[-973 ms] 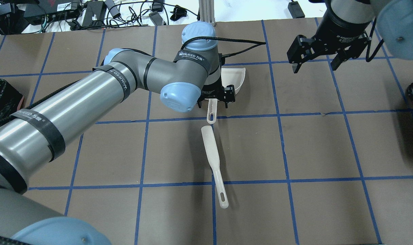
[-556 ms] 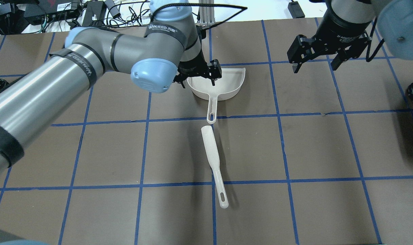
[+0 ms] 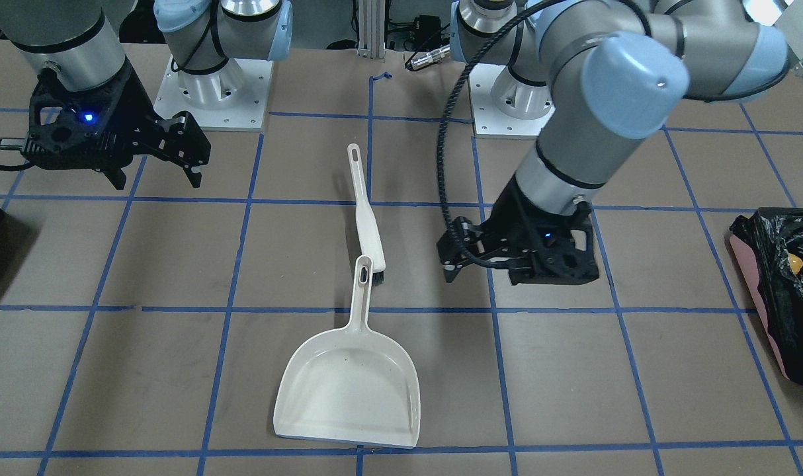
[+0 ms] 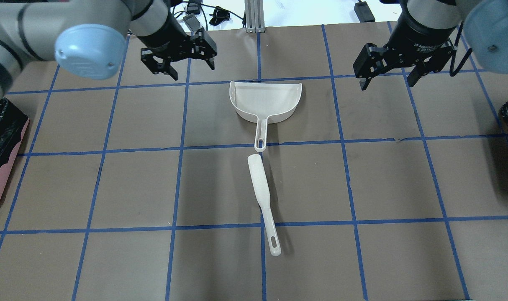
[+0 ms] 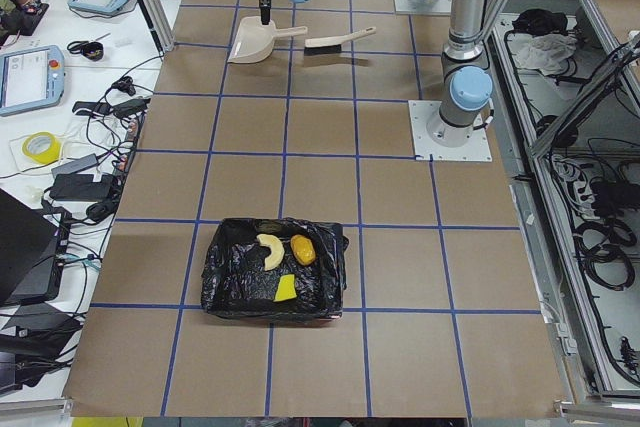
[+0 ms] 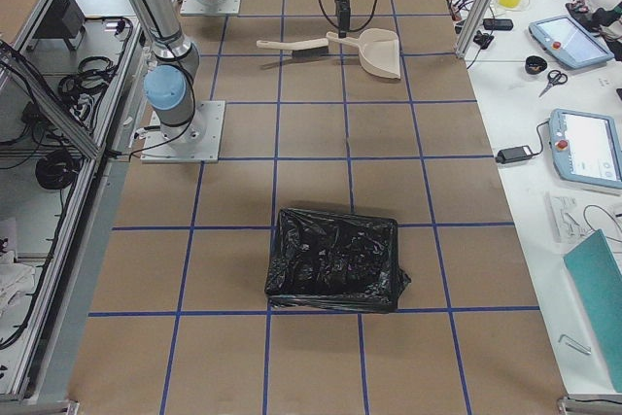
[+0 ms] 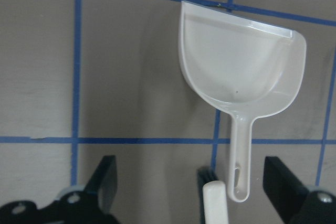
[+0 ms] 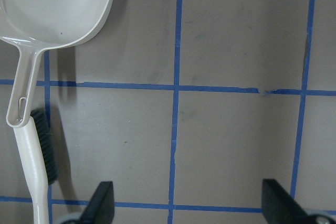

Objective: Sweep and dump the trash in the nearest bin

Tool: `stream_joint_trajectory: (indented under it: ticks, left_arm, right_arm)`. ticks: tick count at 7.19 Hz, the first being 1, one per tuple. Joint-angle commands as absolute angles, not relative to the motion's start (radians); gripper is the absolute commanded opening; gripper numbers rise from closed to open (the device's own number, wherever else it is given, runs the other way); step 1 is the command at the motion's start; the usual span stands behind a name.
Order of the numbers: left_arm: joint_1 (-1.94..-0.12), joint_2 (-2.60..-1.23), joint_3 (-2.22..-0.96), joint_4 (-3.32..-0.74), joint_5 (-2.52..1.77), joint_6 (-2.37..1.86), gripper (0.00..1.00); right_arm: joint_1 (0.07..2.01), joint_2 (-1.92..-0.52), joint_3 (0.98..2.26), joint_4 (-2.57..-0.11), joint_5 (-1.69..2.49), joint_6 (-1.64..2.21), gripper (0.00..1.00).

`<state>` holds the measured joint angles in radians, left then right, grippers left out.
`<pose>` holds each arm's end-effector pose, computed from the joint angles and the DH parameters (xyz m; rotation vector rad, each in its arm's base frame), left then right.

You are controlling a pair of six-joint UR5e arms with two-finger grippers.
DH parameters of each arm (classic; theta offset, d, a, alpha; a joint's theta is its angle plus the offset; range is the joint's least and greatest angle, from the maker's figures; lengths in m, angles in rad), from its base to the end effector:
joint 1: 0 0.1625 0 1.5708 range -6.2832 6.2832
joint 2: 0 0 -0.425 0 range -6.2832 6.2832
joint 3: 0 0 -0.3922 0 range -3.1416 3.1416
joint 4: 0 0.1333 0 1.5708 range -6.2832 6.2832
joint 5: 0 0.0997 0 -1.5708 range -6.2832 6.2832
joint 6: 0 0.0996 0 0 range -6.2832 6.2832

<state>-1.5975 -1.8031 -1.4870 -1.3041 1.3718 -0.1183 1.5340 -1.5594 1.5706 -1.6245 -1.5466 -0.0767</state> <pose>-0.1689 -0.5919 0.4329 0.1169 -2.9287 0.1517 0.1172 -0.5055 0.4878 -0.0630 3.1185 -0.0683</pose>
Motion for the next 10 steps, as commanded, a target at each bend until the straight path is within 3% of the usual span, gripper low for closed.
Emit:
stream_joint_trajectory:
  ticks: [1,4,10]
  left_arm:
    - [-1.490,-1.714,-1.485,-1.440,1.436,0.005,1.00]
    - [-1.443,-1.646,-1.506,-1.552,1.548,0.059,1.00]
    - [-1.489,-1.651,-1.566,-1.490,1.560,0.150,1.00]
  right_arm:
    - [1.534,-1.559,1.572,-1.624,-1.548,-0.077,1.00]
    - [1.534,-1.559,1.574,-1.624,-1.546,-0.074,1.00]
    - [1.534,-1.559,1.575,-1.624,-1.540,-0.077,1.00]
